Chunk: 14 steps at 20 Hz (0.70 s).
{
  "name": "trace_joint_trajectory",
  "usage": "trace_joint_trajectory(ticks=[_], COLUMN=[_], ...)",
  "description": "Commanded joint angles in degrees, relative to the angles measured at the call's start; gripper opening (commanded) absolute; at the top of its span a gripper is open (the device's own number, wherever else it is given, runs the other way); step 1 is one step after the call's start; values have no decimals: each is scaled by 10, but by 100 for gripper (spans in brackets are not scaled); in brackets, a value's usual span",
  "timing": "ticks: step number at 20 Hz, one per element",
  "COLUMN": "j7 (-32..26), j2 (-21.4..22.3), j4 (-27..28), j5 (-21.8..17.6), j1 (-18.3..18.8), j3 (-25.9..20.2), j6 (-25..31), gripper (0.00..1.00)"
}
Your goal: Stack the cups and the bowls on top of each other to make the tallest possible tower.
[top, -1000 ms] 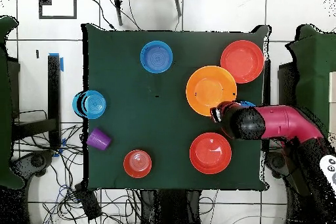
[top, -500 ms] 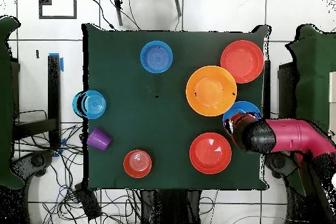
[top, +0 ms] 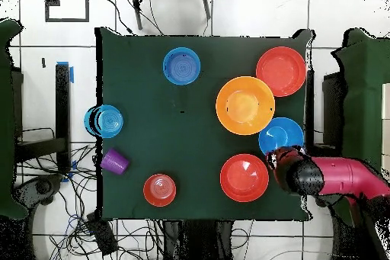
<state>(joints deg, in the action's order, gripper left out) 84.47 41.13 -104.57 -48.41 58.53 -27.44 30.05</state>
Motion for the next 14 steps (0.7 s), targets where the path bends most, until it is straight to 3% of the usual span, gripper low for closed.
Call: trace_joint_trajectory(ticks=[1,9,14], j7=[91,87,81], j2=[-41,-52,-38], j4=[-36,-29,-40], j5=[-60,-30,-13], j1=[-57,-95,-106], j3=[59,88,99], j6=[-76,-105,-114], gripper=[100,100,100])
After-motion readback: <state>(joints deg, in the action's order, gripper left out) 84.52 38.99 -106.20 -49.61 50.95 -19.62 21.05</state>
